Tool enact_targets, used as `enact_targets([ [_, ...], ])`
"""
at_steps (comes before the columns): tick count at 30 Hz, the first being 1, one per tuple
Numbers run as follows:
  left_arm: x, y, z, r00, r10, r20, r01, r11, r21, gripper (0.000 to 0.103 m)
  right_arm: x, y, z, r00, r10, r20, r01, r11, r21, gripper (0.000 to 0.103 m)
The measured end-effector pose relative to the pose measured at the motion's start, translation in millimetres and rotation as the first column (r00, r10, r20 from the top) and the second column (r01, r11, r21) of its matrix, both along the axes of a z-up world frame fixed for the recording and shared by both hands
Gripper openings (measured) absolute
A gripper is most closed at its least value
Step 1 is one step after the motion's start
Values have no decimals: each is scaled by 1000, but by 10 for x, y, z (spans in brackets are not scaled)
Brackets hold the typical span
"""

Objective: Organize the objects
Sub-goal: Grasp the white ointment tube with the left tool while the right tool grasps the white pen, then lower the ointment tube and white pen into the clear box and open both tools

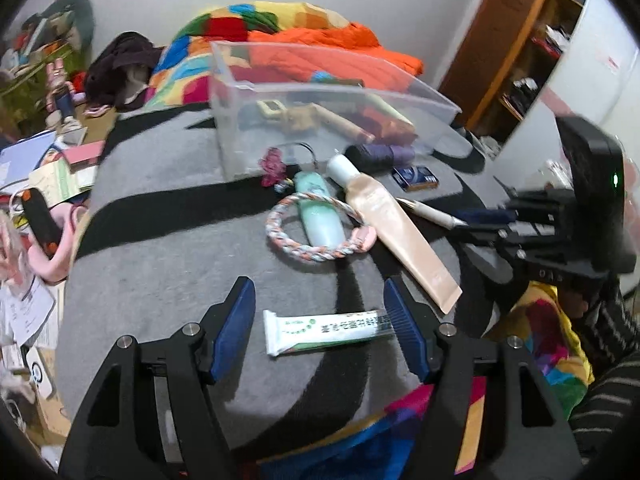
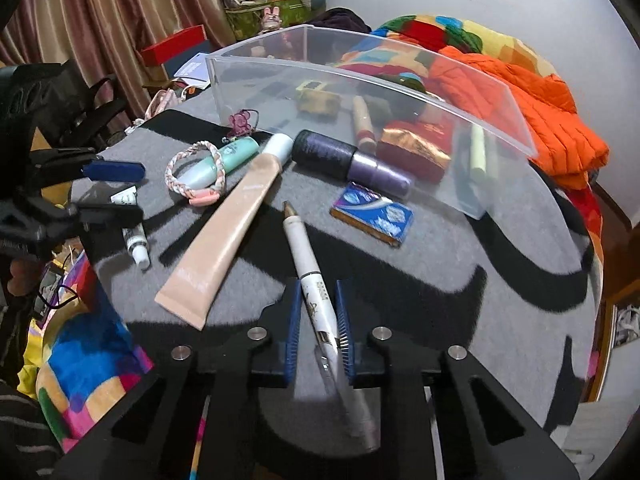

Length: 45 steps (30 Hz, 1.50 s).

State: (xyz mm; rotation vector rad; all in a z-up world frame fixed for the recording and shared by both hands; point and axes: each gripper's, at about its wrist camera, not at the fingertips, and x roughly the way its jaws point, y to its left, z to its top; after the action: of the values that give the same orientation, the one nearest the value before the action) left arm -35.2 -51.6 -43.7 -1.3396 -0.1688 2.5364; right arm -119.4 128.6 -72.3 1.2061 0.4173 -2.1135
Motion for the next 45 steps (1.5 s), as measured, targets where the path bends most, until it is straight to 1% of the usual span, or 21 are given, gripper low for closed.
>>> enact_targets([
  [3, 92, -9, 80, 1000, -4, -31, 4, 1000, 1, 67, 35, 90, 5, 1000, -22, 7, 22, 1000, -8, 13],
  [7, 209, 94, 68, 998, -52, -43, 50, 997, -63, 68, 53, 181, 15, 999, -44, 20, 44, 999, -15, 13],
  [8, 220, 125, 38, 997, -63, -37, 59, 995, -81, 73, 55, 196, 18, 999, -49, 23, 49, 999, -15, 13],
  [10, 223, 175, -41, 997, -75, -19, 72, 991, -116, 80, 59, 220, 19, 998, -54, 27, 54, 998, -14, 13],
  [12, 203, 213, -108, 997, -76, -5, 74, 985, -157, 80, 64, 229, 17, 998, -56, 28, 57, 998, -9, 13],
  [15, 123, 251, -132, 998, -65, -9, 62, 976, -209, 80, 71, 204, 23, 998, -54, 24, 54, 999, 6, 14],
  [16, 83, 264, -129, 998, -68, -11, 64, 974, -217, 80, 62, 187, 28, 998, -53, 24, 53, 999, 10, 14],
  [19, -11, 318, -136, 996, -91, -17, 85, 967, -239, 80, 29, 134, 31, 999, -53, 12, 53, 998, 22, 19],
  [22, -70, 367, -160, 995, -100, -21, 92, 966, -241, 79, -23, 63, 16, 999, -52, 1, 52, 998, 33, 20],
  [24, -54, 381, -163, 994, -108, -30, 99, 970, -223, 68, -47, 35, 2, 999, -54, -2, 54, 998, 24, 20],
  [26, -12, 391, -155, 993, -114, -37, 105, 974, -202, 54, -49, 24, -8, 998, -56, -5, 56, 998, 18, 20],
  [27, 8, 394, -149, 994, -103, -41, 93, 975, -200, 50, -41, 20, -7, 998, -60, -11, 60, 998, 12, 20],
  [29, 43, 400, -134, 995, -89, -34, 81, 980, -179, 34, -20, 21, -8, 998, -58, -12, 58, 998, 1, 13],
  [30, 56, 406, -125, 996, -84, -31, 78, 981, -176, 29, -7, 24, -6, 998, -60, -14, 60, 998, -2, 12],
  [31, 69, 412, -113, 997, -80, -23, 75, 983, -169, 19, 9, 28, -1, 998, -62, -17, 62, 998, -5, 11],
  [32, 72, 413, -107, 997, -77, -15, 74, 985, -159, 16, 24, 36, 5, 998, -65, -15, 65, 998, -12, 10],
  [33, 79, 409, -97, 998, -69, -6, 68, 987, -142, 16, 34, 45, 9, 998, -67, -10, 66, 998, -20, 10],
  [38, 119, 406, -57, 999, -42, -12, 40, 991, -126, 16, 79, 120, 84, 996, -93, -6, 92, 994, -66, 10],
  [40, 144, 402, 6, 999, -36, -33, 32, 993, -113, 16, 82, 165, 152, 994, -106, -8, 104, 990, -92, 10],
  [43, 182, 423, 125, 996, -28, -82, 17, 992, -125, 16, 60, 222, 260, 992, -125, -13, 122, 984, -131, 10],
  [45, 183, 423, 207, 994, -21, -110, 8, 993, -116, 16, 31, 257, 344, 990, -141, -22, 136, 978, -155, 10],
])
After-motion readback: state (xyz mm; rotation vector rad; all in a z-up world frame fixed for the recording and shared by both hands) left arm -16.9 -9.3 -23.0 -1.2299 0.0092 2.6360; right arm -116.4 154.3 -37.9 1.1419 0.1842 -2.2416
